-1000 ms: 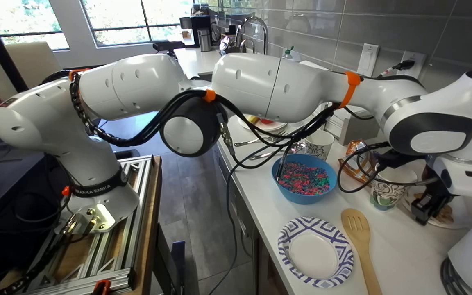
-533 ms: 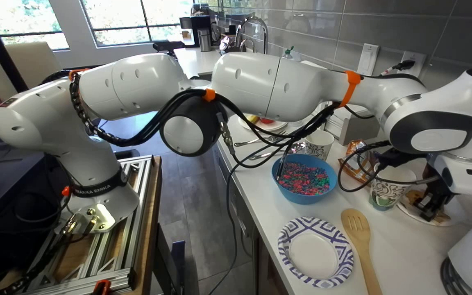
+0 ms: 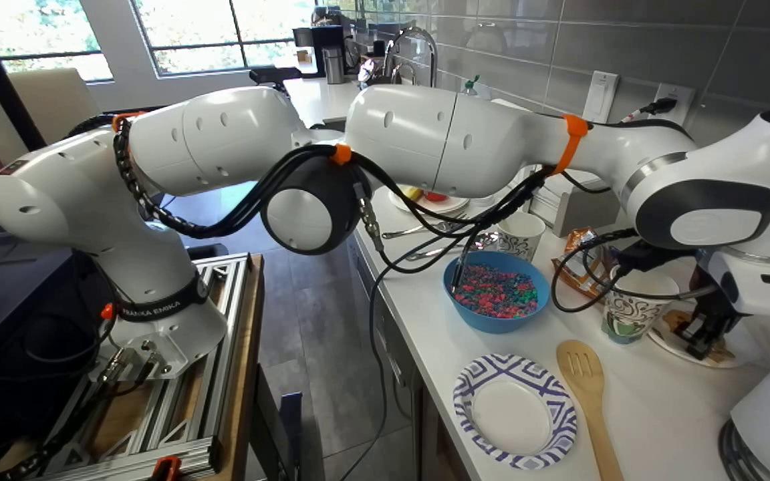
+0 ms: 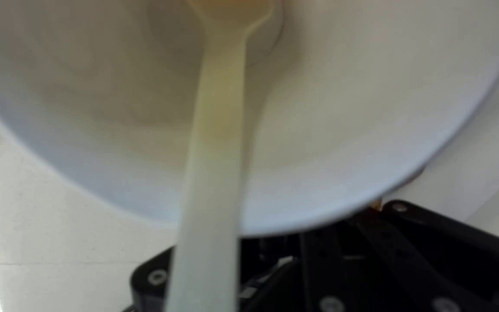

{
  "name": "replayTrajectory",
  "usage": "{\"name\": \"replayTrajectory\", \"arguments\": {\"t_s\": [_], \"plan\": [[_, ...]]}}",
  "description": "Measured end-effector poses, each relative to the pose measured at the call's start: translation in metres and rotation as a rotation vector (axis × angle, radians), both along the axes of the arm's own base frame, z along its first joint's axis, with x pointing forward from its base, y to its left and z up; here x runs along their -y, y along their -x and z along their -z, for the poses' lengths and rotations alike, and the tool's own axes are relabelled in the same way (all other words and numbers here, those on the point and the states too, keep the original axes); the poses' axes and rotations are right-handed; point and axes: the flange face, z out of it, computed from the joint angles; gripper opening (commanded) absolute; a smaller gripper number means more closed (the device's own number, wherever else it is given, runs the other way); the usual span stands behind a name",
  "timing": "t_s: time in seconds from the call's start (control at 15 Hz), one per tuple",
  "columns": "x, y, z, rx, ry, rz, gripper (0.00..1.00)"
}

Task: Put the plastic fork in the bowl

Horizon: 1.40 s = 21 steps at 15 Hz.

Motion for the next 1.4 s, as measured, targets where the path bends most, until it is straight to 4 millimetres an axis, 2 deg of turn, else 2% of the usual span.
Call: {"name": "replayTrajectory", "arguments": {"t_s": [0.73,1.4], "plan": [[-0.003,-0.004,-0.035,0.018,0.069,-0.001,0.00],[-0.007,-0.006,-0.105,0.105,0.075,0.062,0.00]]}}
